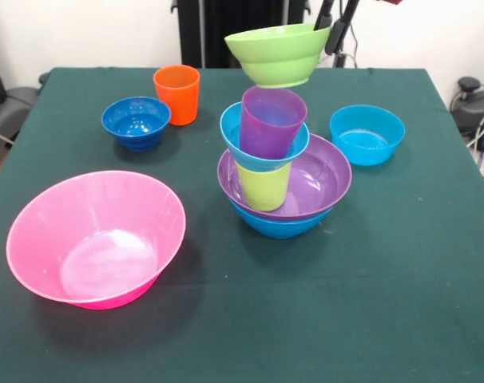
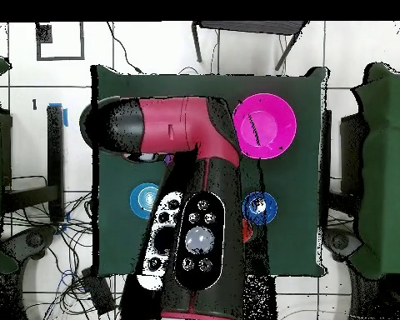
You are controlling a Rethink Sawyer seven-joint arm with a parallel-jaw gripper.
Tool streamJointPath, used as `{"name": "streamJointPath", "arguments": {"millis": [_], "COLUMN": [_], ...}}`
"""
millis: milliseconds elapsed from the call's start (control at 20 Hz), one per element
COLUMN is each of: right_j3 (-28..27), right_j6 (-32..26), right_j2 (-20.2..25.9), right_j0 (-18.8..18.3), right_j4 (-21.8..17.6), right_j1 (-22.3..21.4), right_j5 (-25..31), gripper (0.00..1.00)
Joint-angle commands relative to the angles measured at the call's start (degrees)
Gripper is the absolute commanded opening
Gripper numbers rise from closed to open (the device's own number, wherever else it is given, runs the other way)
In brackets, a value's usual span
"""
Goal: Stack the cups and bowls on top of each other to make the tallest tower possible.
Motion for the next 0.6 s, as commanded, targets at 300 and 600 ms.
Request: {"name": "streamJointPath", "arguments": {"millis": [300, 600], "right_j3": [10.84, 10.88], "right_j6": [-4.95, -4.87], "right_j2": [4.88, 5.38], "right_j0": [-0.64, -1.42], "right_j4": [-5.05, -5.33], "right_j1": [0.99, 2.17], "right_j5": [-9.11, -12.16], "gripper": [0.0, 0.0]}}
